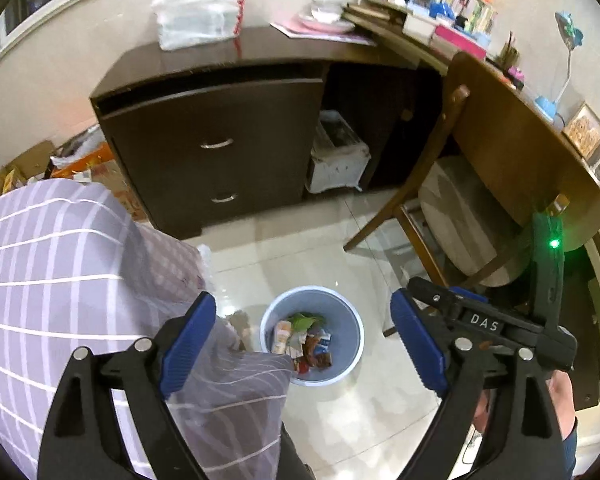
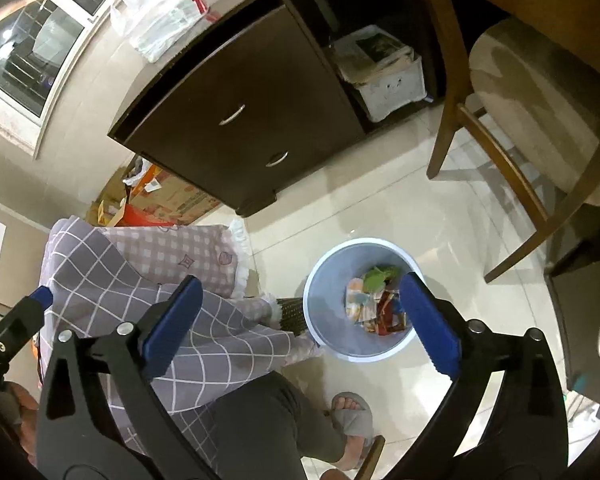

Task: Collect trash
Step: 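Move both open grippers back over the table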

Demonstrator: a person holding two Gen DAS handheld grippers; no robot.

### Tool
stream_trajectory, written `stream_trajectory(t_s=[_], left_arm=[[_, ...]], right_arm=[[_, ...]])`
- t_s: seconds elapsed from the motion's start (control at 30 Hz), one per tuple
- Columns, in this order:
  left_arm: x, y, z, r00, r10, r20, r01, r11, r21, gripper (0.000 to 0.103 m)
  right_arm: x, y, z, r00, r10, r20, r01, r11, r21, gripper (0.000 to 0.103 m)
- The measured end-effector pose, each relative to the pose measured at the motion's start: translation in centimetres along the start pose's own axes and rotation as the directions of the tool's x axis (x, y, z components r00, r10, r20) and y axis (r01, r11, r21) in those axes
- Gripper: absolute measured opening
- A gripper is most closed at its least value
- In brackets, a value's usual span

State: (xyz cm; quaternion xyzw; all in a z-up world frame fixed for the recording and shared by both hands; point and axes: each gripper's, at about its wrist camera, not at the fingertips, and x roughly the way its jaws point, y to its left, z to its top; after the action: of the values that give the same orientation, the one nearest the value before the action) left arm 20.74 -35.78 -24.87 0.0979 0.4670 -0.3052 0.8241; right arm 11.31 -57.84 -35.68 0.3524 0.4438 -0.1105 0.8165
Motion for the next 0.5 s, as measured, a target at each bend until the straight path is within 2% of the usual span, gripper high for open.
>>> stream_trajectory(t_s=[0.2, 0.5], left_arm=[[-4.0, 2.2, -0.3, 0.996, 0.019, 0.087, -0.016, 0.999, -0.042, 0.09], [-10.4, 6.6, -1.6, 0.977, 0.076, 0.199, -0.055, 0.993, -0.107, 0.092]], right_arm=[[-2.6, 3.0, 0.4, 0.998, 0.011, 0.054, -0.008, 0.999, -0.05, 0.097], [-6.2, 11.5, 0.2, 0.992, 0.067, 0.109, -0.046, 0.981, -0.187, 0.097]])
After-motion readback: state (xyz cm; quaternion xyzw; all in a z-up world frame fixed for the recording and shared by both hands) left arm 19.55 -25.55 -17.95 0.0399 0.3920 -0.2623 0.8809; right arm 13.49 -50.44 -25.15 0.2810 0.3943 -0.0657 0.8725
